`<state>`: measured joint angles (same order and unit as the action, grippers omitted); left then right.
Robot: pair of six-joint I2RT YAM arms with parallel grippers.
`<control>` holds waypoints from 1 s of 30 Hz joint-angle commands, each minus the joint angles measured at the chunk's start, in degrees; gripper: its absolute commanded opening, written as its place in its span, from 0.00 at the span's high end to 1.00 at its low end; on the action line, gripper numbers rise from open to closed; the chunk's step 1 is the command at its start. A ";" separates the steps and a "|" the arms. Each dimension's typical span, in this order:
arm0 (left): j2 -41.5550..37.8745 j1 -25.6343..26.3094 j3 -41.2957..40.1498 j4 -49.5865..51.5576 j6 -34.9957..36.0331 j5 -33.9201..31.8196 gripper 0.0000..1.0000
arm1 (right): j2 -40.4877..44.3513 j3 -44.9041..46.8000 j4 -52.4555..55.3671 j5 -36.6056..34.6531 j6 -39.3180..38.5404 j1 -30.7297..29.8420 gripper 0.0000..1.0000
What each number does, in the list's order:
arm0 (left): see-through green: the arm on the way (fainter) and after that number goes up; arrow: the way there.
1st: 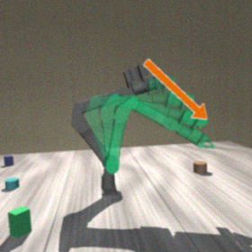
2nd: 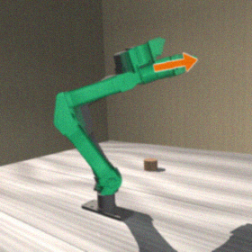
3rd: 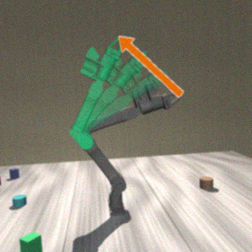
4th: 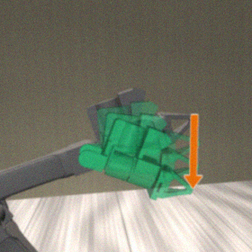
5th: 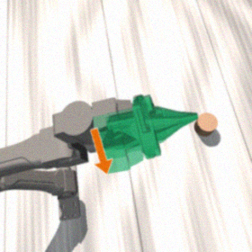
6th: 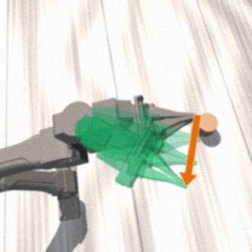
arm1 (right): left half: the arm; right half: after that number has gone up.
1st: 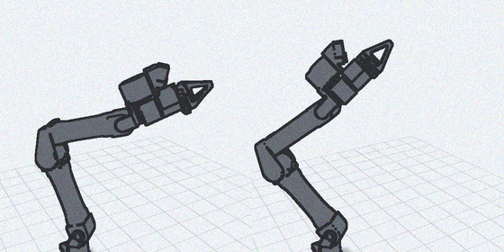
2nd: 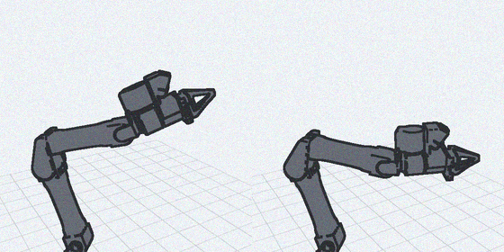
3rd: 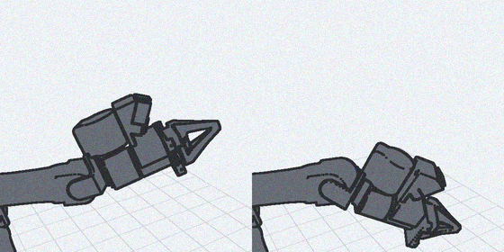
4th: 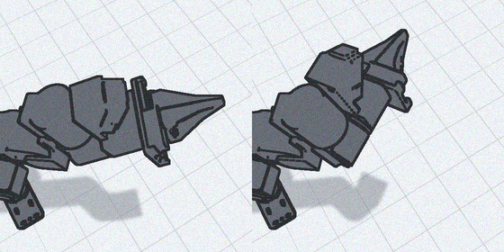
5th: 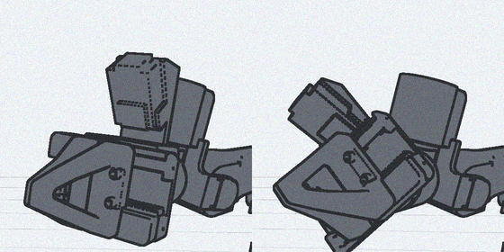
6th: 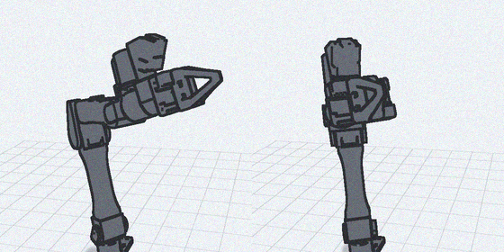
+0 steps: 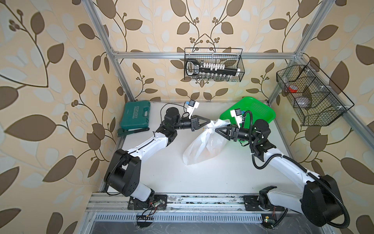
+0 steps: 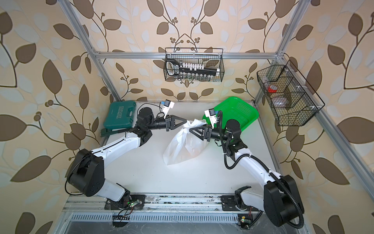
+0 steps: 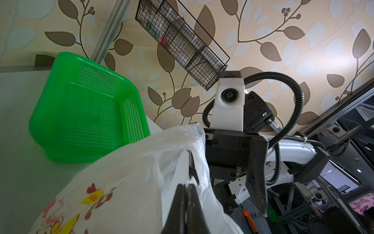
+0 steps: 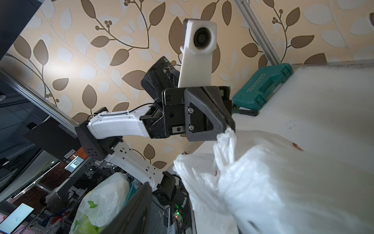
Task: Place the pears into plastic bags & tie knots
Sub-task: Tie the plastic bag at the center of the board.
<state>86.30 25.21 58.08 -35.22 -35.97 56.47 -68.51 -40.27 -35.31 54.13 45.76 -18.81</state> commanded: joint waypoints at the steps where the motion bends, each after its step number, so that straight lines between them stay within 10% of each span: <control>1: -1.64 0.63 0.05 -3.02 0.84 -0.48 1.00 | 2.37 3.27 5.21 -4.79 -1.34 -0.61 0.36; 11: -2.00 0.63 -0.64 -3.05 1.07 -0.48 1.00 | 3.74 6.95 2.13 -7.23 3.02 -2.25 0.32; 22: -2.29 0.63 -0.95 -3.06 0.99 -0.84 1.00 | 2.34 6.39 -5.72 -21.79 12.21 -14.38 0.57; 30: -2.36 0.63 -1.47 -3.63 0.73 -0.82 1.00 | 3.81 8.69 -5.48 -29.88 15.20 -15.03 0.57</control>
<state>86.30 25.21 56.84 -35.83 -35.97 56.25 -65.52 -32.88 -38.81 29.45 58.92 -33.65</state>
